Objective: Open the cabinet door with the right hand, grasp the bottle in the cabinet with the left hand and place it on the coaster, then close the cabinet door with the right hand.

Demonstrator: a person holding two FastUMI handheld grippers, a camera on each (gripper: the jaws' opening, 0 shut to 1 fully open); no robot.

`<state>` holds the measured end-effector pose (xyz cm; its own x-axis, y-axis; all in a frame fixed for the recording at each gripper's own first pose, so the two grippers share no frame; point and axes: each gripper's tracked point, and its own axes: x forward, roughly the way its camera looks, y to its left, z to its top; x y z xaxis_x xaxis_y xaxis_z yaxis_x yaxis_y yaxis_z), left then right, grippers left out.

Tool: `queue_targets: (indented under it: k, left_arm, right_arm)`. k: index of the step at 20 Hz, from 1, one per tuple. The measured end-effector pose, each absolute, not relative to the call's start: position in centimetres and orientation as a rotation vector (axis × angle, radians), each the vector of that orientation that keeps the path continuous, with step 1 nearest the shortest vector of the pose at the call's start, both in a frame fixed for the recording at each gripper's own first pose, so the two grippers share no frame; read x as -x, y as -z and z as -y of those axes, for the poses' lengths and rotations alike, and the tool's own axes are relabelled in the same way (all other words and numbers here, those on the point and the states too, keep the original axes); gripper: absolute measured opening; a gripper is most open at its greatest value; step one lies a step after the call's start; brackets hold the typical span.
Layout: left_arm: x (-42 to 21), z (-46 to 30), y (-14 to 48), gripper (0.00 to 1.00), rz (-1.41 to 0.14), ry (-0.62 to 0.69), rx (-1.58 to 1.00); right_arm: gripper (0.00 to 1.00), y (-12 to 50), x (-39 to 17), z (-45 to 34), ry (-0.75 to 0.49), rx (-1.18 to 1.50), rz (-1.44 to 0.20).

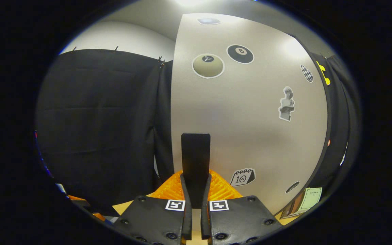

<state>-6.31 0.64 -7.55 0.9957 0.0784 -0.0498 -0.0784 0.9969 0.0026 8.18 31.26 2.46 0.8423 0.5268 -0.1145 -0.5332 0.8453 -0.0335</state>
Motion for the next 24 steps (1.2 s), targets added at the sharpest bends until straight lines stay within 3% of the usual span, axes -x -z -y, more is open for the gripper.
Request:
queue_targets:
  k: [14, 24]
  left_arm:
    - [10.4, 5.2, 9.0, 0.85, -0.072, -0.108, 0.024]
    - [11.5, 12.4, 10.5, 0.85, -0.095, -0.018, -0.015]
  right_arm:
    - [0.12, -2.0, -7.3, -28.2, -0.673, 0.034, -0.091]
    - [0.09, -2.1, -4.9, -23.3, -0.608, 0.006, -0.094]
